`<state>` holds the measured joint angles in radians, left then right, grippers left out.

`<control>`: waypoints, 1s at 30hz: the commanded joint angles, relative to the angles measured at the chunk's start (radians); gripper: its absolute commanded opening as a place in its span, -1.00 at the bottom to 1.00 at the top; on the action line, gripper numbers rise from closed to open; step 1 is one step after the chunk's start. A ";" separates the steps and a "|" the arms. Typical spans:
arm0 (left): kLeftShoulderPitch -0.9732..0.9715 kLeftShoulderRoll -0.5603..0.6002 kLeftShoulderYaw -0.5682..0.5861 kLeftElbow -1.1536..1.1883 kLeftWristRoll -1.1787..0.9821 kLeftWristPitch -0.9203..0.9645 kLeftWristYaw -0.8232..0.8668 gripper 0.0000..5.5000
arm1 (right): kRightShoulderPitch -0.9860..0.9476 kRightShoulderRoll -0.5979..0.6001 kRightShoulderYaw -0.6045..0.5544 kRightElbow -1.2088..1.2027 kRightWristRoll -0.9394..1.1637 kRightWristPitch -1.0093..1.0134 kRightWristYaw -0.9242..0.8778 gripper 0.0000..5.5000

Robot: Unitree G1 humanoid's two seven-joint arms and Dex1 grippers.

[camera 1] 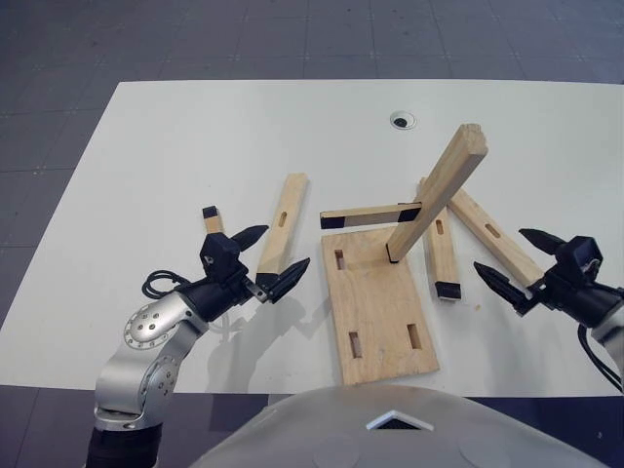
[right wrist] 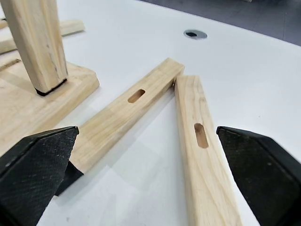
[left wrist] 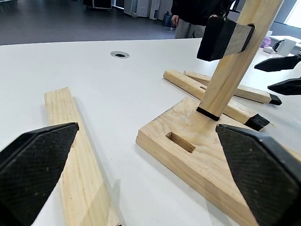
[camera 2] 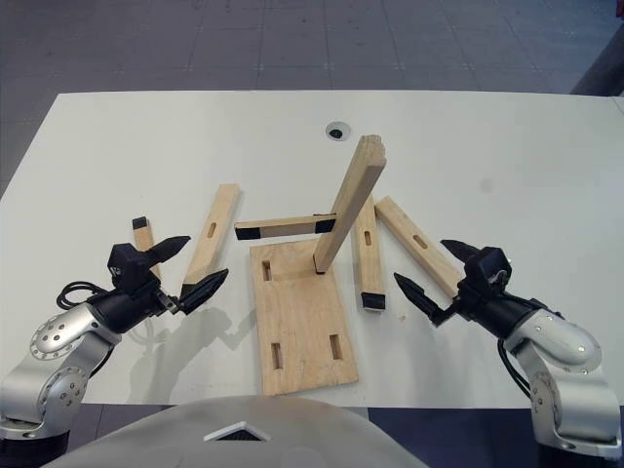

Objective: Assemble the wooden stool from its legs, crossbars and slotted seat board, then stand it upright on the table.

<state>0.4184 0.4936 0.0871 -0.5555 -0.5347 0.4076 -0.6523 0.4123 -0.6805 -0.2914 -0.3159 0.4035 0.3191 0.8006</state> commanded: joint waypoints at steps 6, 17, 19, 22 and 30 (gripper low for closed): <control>0.016 0.016 0.022 -0.004 0.001 -0.009 -0.009 1.00 | -0.140 -0.081 0.049 0.284 -0.091 -0.081 0.094 0.99; 0.044 0.012 0.027 -0.046 0.000 0.001 0.006 1.00 | -0.144 -0.063 0.109 0.437 -0.169 -0.124 0.092 0.99; 0.050 0.012 0.025 -0.054 0.002 0.000 0.011 1.00 | -0.159 -0.054 0.115 0.472 -0.177 -0.122 0.069 0.99; 0.056 0.013 0.027 -0.065 0.001 0.000 0.016 1.00 | -0.191 -0.051 0.117 0.546 -0.214 -0.136 -0.002 0.86; 0.068 0.017 0.032 -0.083 -0.004 0.007 0.020 1.00 | -0.172 -0.064 0.145 0.536 -0.192 -0.111 -0.002 0.33</control>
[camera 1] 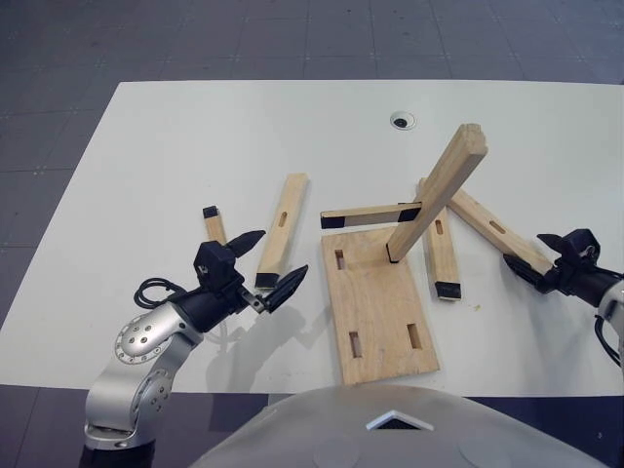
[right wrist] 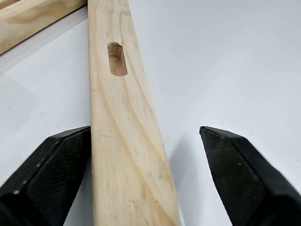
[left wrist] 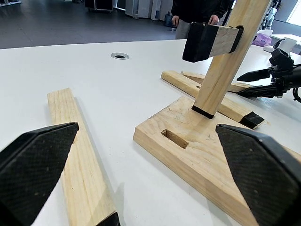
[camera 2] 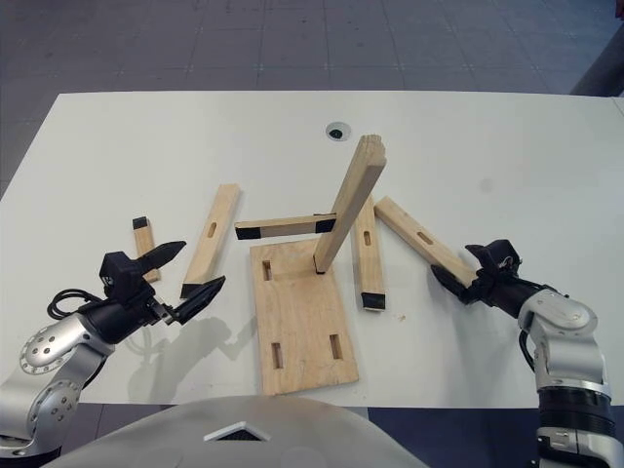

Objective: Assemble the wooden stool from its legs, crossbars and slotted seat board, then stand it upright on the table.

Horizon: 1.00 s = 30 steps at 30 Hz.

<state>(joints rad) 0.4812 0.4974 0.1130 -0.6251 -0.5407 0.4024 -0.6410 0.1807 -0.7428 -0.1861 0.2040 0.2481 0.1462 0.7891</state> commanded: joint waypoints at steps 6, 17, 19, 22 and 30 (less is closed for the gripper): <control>0.002 0.016 0.005 -0.013 0.000 0.021 0.008 1.00 | 0.084 -0.009 0.058 -0.025 -0.024 0.083 0.045 -0.11; -0.023 0.011 0.029 0.037 -0.076 0.033 -0.041 1.00 | -0.004 0.081 -0.216 -0.129 0.214 0.057 -0.058 -0.23; -0.026 0.021 0.058 0.060 -0.138 0.041 -0.084 1.00 | -0.007 0.123 -0.306 -0.290 0.352 0.087 -0.086 -0.23; -0.032 0.036 0.098 0.079 -0.219 0.055 -0.137 1.00 | 0.036 0.175 -0.365 -0.579 0.648 0.190 -0.122 -0.23; -0.004 0.057 0.125 0.045 -0.327 0.053 -0.254 1.00 | 0.270 0.180 -0.362 -0.953 1.021 0.267 0.095 -0.23</control>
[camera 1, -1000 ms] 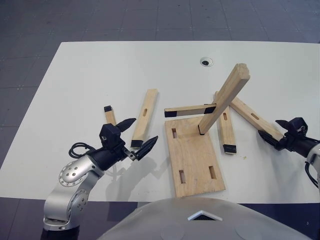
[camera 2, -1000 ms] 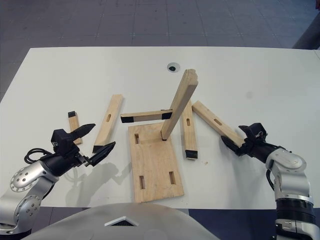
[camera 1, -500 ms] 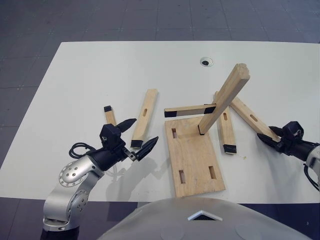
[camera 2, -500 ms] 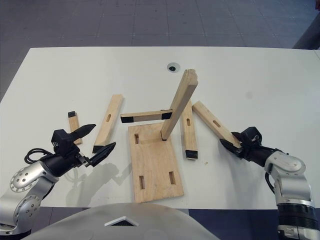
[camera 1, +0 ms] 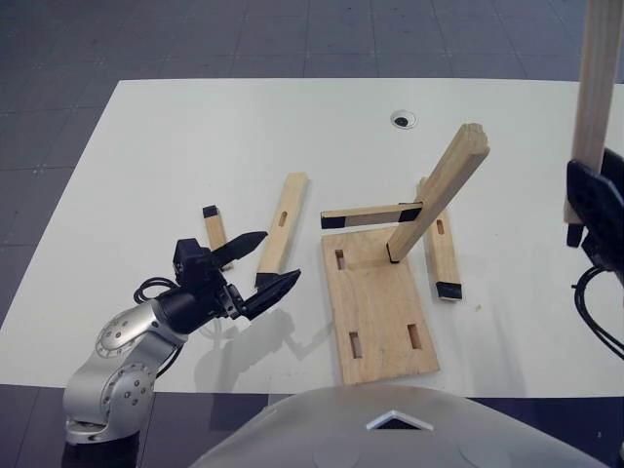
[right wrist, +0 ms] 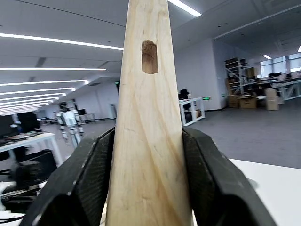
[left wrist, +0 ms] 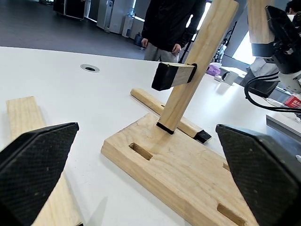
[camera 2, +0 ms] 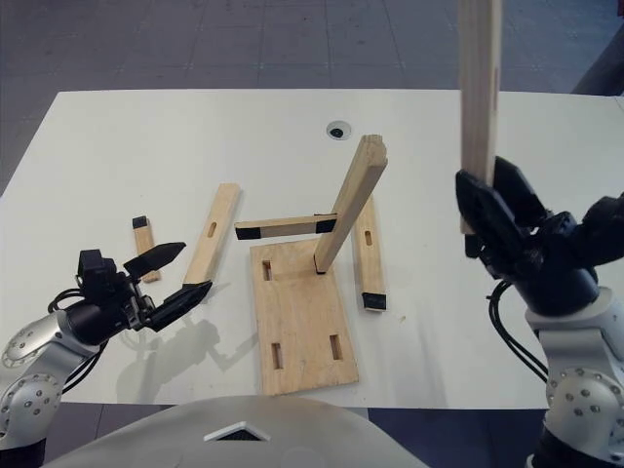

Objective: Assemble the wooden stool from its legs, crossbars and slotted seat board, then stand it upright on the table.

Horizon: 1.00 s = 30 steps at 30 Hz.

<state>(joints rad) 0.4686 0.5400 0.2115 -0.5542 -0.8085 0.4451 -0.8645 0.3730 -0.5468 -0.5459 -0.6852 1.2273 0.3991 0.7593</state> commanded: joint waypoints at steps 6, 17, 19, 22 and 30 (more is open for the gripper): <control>0.019 0.017 0.043 -0.084 -0.176 0.029 -0.061 1.00 | 0.173 -0.046 0.108 -0.111 -0.087 0.007 0.302 -0.23; -0.008 0.002 -0.041 -0.156 -0.307 0.079 -0.036 1.00 | 0.030 -0.018 0.514 -0.015 -0.446 -0.047 0.282 -0.23; -0.025 -0.006 -0.075 -0.139 -0.306 0.085 -0.037 1.00 | 0.008 -0.007 0.552 -0.014 -0.467 -0.049 0.268 -0.23; -0.047 -0.020 -0.108 -0.132 -0.311 0.085 -0.032 1.00 | -0.024 0.002 0.608 -0.010 -0.489 -0.050 0.256 -0.23; -0.076 -0.033 -0.167 -0.134 -0.275 0.075 -0.018 1.00 | -0.085 0.036 0.722 -0.006 -0.523 -0.045 0.212 -0.23</control>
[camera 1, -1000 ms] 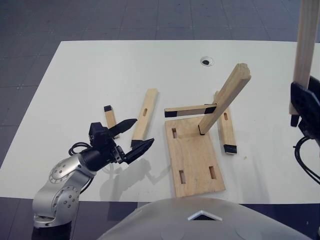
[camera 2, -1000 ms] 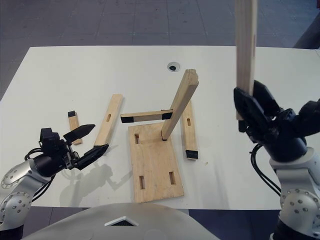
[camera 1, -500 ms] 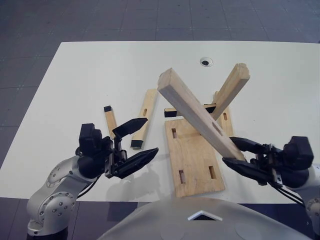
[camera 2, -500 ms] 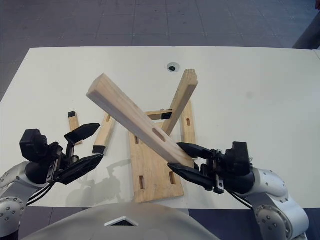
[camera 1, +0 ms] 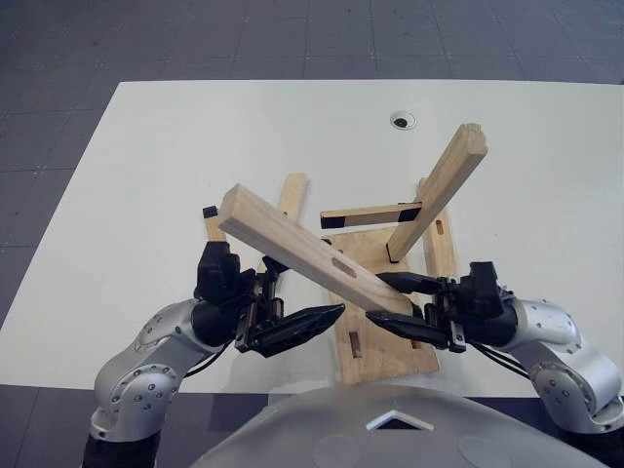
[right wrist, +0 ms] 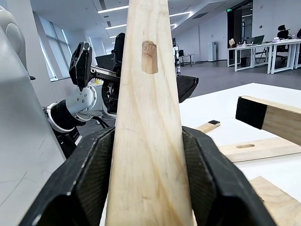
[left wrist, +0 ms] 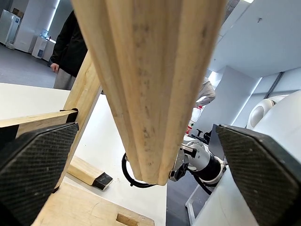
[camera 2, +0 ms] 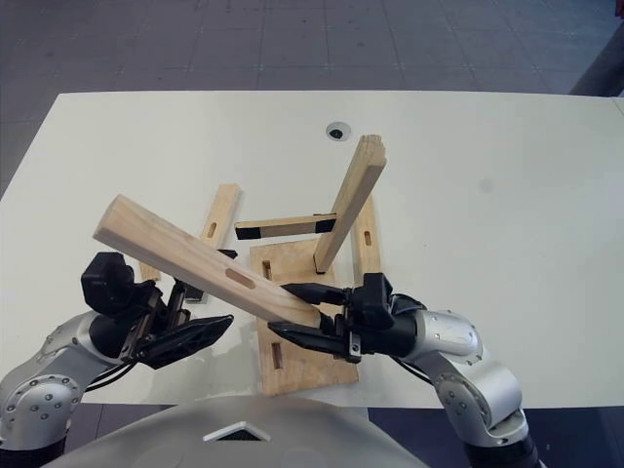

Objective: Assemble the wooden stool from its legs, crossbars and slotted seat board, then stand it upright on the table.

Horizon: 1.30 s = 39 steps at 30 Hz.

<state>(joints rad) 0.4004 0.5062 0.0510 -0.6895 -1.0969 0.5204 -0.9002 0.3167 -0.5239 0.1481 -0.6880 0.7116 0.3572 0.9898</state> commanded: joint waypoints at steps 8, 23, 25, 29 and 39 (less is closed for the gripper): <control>-0.009 -0.010 -0.028 0.000 0.034 -0.010 0.032 1.00 | -0.079 0.059 0.097 0.002 -0.003 0.000 -0.072 -0.23; 0.007 -0.056 -0.016 0.005 -0.005 -0.050 -0.004 0.29 | -0.057 0.118 0.215 -0.001 0.012 0.003 -0.119 -0.23; 0.011 -0.057 -0.015 0.004 -0.006 -0.052 -0.013 0.18 | -0.053 0.123 0.233 0.001 0.008 0.003 -0.120 -0.23; 0.020 -0.056 -0.012 -0.001 -0.013 -0.056 -0.026 -0.08 | -0.048 0.131 0.261 0.004 0.013 0.003 -0.126 -0.23; 0.039 -0.045 -0.013 -0.012 -0.011 -0.066 -0.057 -0.25 | -0.052 0.164 0.243 0.035 0.174 0.071 -0.145 -0.23</control>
<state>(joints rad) 0.4396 0.4508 0.0348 -0.6991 -1.1168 0.4639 -0.9515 0.2785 -0.3853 0.3978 -0.6616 0.8040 0.4052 0.8343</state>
